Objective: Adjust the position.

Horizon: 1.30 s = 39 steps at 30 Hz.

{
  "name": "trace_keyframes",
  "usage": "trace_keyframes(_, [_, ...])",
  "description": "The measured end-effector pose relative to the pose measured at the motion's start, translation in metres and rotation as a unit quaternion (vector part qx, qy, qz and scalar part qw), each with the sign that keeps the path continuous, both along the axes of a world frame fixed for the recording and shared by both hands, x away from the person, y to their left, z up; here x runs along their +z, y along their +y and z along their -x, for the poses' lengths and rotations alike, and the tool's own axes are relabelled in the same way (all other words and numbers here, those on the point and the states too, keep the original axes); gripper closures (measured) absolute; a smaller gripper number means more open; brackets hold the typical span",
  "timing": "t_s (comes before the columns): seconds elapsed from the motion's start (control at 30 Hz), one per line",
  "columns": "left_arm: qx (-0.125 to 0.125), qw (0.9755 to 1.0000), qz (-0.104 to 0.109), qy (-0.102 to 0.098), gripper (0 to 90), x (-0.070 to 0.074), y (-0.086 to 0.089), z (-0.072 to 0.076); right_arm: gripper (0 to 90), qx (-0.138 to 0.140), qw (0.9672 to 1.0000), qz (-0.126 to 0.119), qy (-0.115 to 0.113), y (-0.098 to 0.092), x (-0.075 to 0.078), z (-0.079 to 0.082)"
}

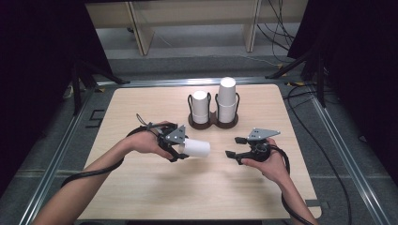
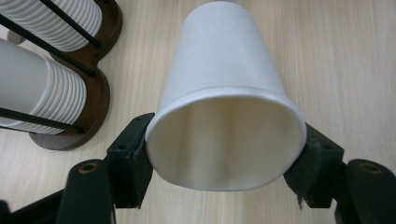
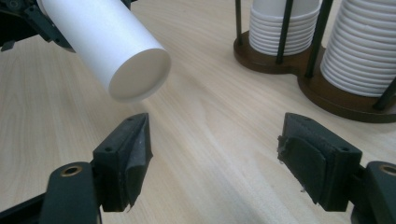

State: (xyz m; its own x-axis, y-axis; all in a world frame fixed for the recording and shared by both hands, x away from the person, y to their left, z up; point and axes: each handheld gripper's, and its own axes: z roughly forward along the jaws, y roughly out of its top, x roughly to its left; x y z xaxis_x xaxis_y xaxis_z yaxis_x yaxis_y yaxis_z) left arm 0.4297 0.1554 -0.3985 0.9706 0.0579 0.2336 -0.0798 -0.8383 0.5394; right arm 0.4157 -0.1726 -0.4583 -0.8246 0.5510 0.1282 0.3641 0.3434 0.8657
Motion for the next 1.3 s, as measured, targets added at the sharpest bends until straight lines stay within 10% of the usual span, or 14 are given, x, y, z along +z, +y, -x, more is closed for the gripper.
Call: trace_keyframes(1.3, [-0.026, 0.9911, -0.130, 0.014, 32.6, 0.022, -0.015, -0.002, 25.2, 0.077, 0.9953, 0.059, -0.006, 0.030, 0.008, 0.001])
